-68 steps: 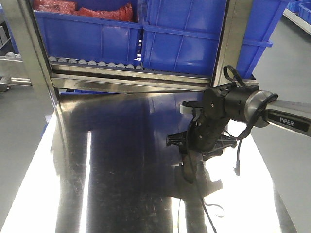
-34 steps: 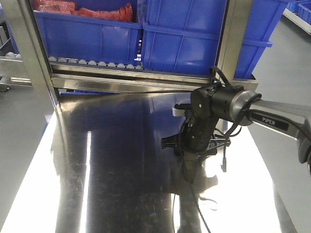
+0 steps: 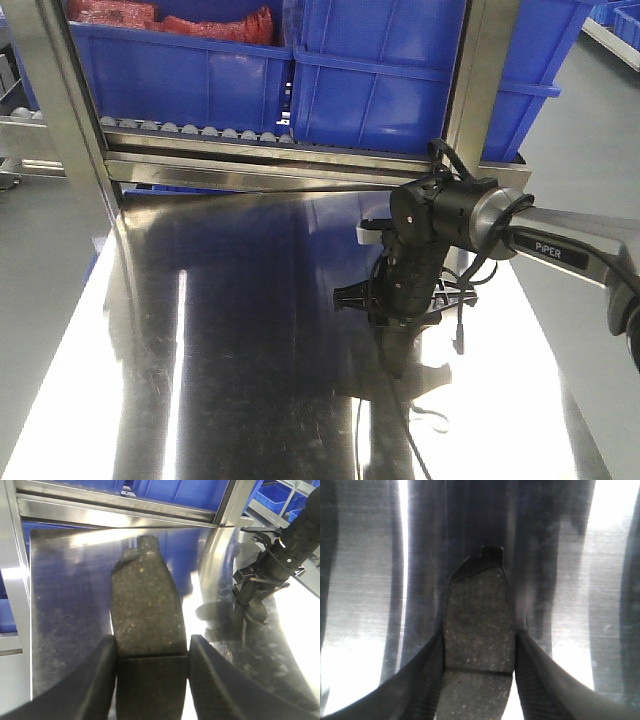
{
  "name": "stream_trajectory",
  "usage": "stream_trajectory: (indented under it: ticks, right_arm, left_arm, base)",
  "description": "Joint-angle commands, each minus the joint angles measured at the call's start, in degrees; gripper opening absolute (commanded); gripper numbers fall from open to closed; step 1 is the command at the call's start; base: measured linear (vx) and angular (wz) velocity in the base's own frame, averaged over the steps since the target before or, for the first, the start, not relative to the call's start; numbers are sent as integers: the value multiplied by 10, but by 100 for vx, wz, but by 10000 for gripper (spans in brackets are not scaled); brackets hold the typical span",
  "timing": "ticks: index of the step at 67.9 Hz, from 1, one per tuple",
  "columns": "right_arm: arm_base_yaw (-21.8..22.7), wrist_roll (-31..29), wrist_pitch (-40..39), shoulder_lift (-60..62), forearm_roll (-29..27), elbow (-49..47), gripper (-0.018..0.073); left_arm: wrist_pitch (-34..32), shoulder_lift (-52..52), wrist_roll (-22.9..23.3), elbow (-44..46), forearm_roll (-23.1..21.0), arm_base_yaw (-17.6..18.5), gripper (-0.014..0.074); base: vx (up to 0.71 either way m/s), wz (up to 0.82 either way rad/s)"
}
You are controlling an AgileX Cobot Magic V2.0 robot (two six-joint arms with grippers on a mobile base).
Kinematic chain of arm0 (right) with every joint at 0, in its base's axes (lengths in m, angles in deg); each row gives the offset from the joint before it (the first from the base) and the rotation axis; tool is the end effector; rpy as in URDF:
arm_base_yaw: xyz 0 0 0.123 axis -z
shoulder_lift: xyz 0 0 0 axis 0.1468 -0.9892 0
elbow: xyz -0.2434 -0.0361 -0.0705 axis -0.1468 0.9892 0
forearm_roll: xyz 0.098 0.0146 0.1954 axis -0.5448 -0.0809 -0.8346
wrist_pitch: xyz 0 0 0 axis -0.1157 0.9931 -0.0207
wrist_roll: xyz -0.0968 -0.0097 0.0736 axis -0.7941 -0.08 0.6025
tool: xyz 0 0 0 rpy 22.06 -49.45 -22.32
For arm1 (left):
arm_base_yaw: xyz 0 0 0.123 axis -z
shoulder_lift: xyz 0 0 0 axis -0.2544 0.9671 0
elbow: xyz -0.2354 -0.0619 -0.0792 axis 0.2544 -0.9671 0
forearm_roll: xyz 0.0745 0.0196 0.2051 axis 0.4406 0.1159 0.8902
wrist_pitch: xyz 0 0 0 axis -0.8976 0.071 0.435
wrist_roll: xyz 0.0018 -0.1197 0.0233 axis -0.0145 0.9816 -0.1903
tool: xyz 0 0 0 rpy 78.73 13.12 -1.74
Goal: Move and align brake pads A on conveyor
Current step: 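Close the right gripper on the brake pad and lift it, then back the base away from the steel table and turn toward the corridor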
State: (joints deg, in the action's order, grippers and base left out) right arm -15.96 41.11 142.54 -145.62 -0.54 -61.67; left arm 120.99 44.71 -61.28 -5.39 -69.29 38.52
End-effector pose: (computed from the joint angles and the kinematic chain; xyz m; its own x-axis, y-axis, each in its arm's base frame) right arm 0.3486 0.1552 0.1210 -0.9919 -0.0581 -0.1131 -0.0606 0.9980 0.0183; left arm 0.0852 -0.0330 0.2653 -0.4137 -0.0626 -0.9083 0.2886 0.9371 -0.1961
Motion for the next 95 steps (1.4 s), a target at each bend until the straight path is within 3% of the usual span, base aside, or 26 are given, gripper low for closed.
stream_trajectory:
  ticks: [1, 20, 31, 55, 95]
  right_arm:
    - [2, -12, 12, 31, 7, -14, 10]
    - [3, -40, 10, 91, 19, -10, -11]
    - [4, -56, -12, 170, 54, 21, -8]
    - [4, -56, -102, 410, 140, 181, -4]
    - [4, -56, -190, 777, 135, 462, -4]
  left_arm:
    - [-51, 5, 0, 17, -1, 1, -6]
    - [-51, 5, 0, 17, -1, 1, -6]
    - [-51, 5, 0, 17, -1, 1, -6]
    - [-51, 5, 0, 17, -1, 1, -6]
    - [-51, 5, 0, 17, -1, 1, -6]
  base:
    - [0, 0]
    - [0, 0]
    - [0, 0]
    - [0, 0]
    - [0, 0]
